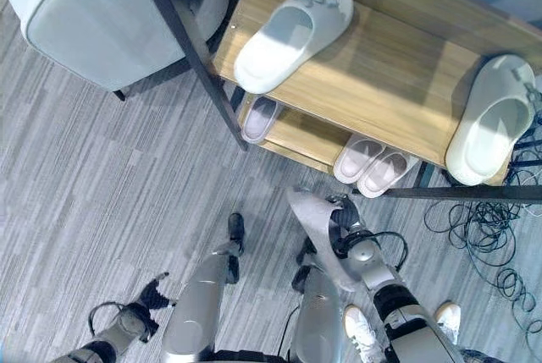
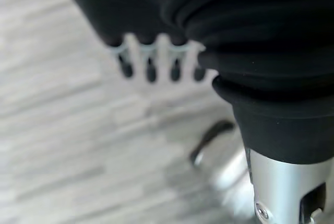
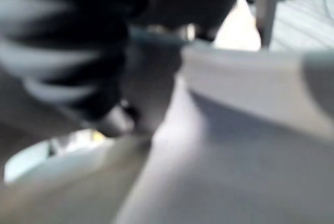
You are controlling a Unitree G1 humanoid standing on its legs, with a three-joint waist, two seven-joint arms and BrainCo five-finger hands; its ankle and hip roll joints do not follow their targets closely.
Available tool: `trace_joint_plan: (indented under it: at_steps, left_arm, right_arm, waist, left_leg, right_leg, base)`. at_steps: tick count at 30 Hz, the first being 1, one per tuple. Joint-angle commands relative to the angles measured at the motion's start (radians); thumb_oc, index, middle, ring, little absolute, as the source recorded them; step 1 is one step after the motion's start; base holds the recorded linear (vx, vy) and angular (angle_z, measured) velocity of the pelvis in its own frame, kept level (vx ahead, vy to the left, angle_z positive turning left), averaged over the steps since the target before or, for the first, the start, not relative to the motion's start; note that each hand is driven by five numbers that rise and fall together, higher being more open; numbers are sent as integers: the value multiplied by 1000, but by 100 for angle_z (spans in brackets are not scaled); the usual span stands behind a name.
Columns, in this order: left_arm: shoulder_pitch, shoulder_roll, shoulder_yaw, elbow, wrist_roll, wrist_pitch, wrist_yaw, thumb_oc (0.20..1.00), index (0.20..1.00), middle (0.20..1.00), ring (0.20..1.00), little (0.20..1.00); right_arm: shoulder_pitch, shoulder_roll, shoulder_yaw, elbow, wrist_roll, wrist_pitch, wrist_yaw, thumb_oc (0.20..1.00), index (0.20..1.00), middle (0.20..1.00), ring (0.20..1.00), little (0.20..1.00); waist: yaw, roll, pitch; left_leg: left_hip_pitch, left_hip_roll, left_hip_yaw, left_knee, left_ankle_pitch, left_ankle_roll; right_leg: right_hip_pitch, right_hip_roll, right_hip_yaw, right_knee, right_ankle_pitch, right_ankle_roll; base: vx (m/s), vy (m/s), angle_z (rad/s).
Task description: Arrange the slippers neatly on the shoe rack.
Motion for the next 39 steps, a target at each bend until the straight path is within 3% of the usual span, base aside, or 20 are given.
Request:
trace_joint_plan:
  at_steps: [1,4,6,8,16,17,20,23,24,26,28,30,34,39]
  left_arm:
    - [68,-6,3,-12,-7,-11,3,1000,1000,1000,1000,1000]
    - [80,6,-25,-50,-40,-20,-12,1000,1000,1000,1000,1000]
    - [77,6,-32,-48,-41,-20,-15,1000,1000,1000,1000,1000]
    - [85,-2,-45,-19,-54,-9,-31,1000,1000,1000,1000,1000]
    - [73,-10,-33,9,-90,4,-44,1000,1000,1000,1000,1000]
    - [82,-9,-28,7,-98,10,-46,1000,1000,1000,1000,1000]
    - [96,-11,-28,1,-93,13,-53,1000,1000,1000,1000,1000]
    - [122,-2,-44,-19,-69,11,-52,1000,1000,1000,1000,1000]
    - [146,26,-67,-42,-62,6,-34,1000,1000,1000,1000,1000]
    - [155,34,-76,-54,-66,6,-29,1000,1000,1000,1000,1000]
    - [169,67,-81,-87,-89,6,-4,1000,1000,1000,1000,1000]
    - [173,75,-75,-90,-104,7,1,1000,1000,1000,1000,1000]
    - [215,104,-50,-57,-164,22,31,1000,1000,1000,1000,1000]
    - [236,108,-48,-8,-174,36,42,1000,1000,1000,1000,1000]
  right_arm:
    - [-8,-95,-22,-70,114,-45,-56,200,200,200,200,200]
    - [-126,-176,-95,-97,234,-70,-92,200,200,200,200,200]
    - [-162,-184,-110,-87,274,-80,-97,200,200,200,200,200]
    - [-271,-234,-117,-122,349,-102,-112,200,200,200,200,200]
    - [-342,-264,-110,-372,445,-163,-85,200,200,200,200,200]
    - [-346,-278,-96,-486,436,-163,-74,200,200,200,200,200]
    - [-329,-290,-97,-558,421,-148,-61,200,200,200,200,200]
    - [-319,-307,-121,-634,435,-157,-53,200,200,200,200,200]
    - [-384,-347,-122,-617,456,-174,-86,200,200,200,200,200]
    - [-416,-359,-121,-602,470,-179,-99,200,200,200,200,200]
    - [-504,-389,-92,-552,498,-174,-133,200,200,200,200,200]
    - [-538,-390,-76,-528,517,-175,-137,200,200,200,200,200]
    - [-647,-399,3,-453,579,-154,-139,200,200,200,200,200]
    - [-711,-371,35,-401,625,-156,-149,200,200,200,200,200]
  waist:
    - [-1,10,23]
    - [-1,52,23]
    - [0,59,23]
    - [5,78,23]
    - [-3,90,23]
    - [-8,86,23]
    - [-11,83,23]
    - [-15,82,23]
    - [-7,89,23]
    - [-4,90,23]
    - [4,99,23]
    - [5,100,23]
    - [8,87,23]
    - [8,84,23]
  left_leg:
    - [-76,11,-86,101,-88,-50]
    - [-228,-2,-123,255,-128,-45]
    - [-267,-4,-128,295,-141,-41]
    - [-377,-5,-136,419,-190,-26]
    - [-593,-2,-172,666,-275,3]
    - [-641,0,-176,733,-304,9]
    - [-698,2,-182,813,-331,14]
    - [-803,6,-190,992,-398,25]
    - [-880,15,-194,1153,-462,40]
    - [-918,13,-199,1215,-483,43]
    - [-989,9,-218,1360,-534,47]
    - [-1010,9,-221,1402,-551,44]
    - [-1012,11,-238,1580,-638,43]
    - [-1012,15,-248,1704,-694,51]
  right_leg:
    - [-75,-31,17,189,-86,18]
    - [-220,-44,34,365,-175,-9]
    - [-259,-45,43,404,-190,-13]
    - [-391,-46,78,551,-260,-39]
    - [-617,-59,154,802,-375,-103]
    - [-675,-55,177,874,-403,-114]
    - [-736,-53,192,959,-433,-125]
    - [-847,-47,221,1135,-492,-146]
    - [-929,-46,243,1285,-544,-163]
    - [-970,-39,257,1347,-564,-168]
    - [-1047,-33,296,1487,-602,-182]
    - [-1074,-30,316,1539,-611,-181]
    - [-1118,-3,411,1750,-655,-196]
    - [-1128,12,455,1870,-682,-195]
  base:
    - [-16,-86,8]
    - [-39,-77,35]
    - [-29,-20,36]
    - [-29,-15,10]
    - [7,-25,-6]
    - [46,-24,-6]
    - [42,-18,-6]
    - [104,-47,-2]
    - [173,-25,-6]
    - [120,-18,-13]
    - [121,-12,-7]
    - [103,-8,-3]
    - [139,-15,-2]
    - [76,15,-8]
